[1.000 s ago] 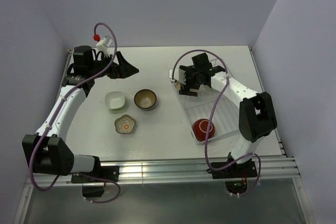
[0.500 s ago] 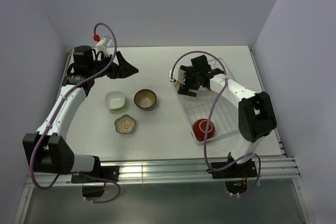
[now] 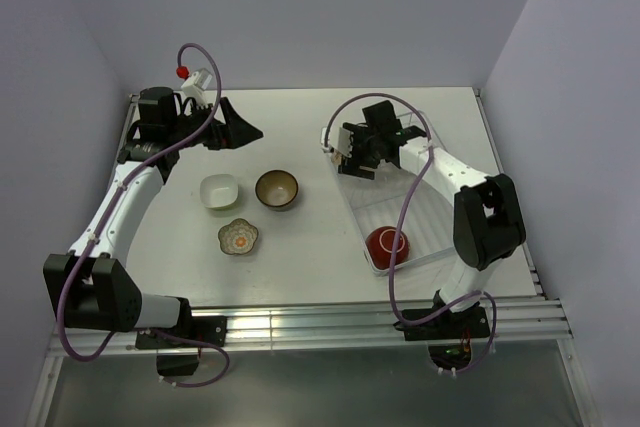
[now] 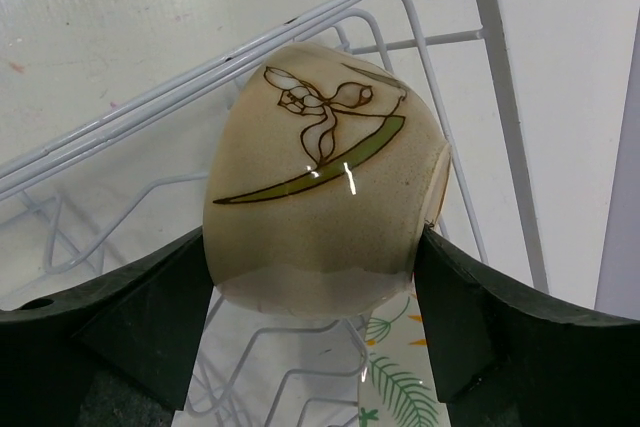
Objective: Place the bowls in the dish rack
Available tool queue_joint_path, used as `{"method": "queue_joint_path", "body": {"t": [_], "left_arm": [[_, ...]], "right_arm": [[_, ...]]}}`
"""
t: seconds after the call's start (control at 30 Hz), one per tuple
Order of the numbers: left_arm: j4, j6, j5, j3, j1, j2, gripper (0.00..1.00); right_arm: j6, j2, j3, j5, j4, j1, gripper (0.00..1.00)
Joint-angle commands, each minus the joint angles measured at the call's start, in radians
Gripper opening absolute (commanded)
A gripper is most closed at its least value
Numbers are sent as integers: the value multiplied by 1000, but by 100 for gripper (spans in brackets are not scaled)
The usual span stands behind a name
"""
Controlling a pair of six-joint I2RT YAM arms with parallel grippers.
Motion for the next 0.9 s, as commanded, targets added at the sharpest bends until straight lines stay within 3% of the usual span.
{"method": "queue_joint_path", "body": {"t": [0.0,0.13,0.87], "left_arm": [[36,0,24,4,6,-13,100],[33,0,23,5,6,-14,99],[41,5,27,10,10,-13,100]], "right_arm": [[-6,23,68,18,-31,6,22],[-24,31,87,33,-34,6,0],[-126,48,173,47,-48,-5,0]]}}
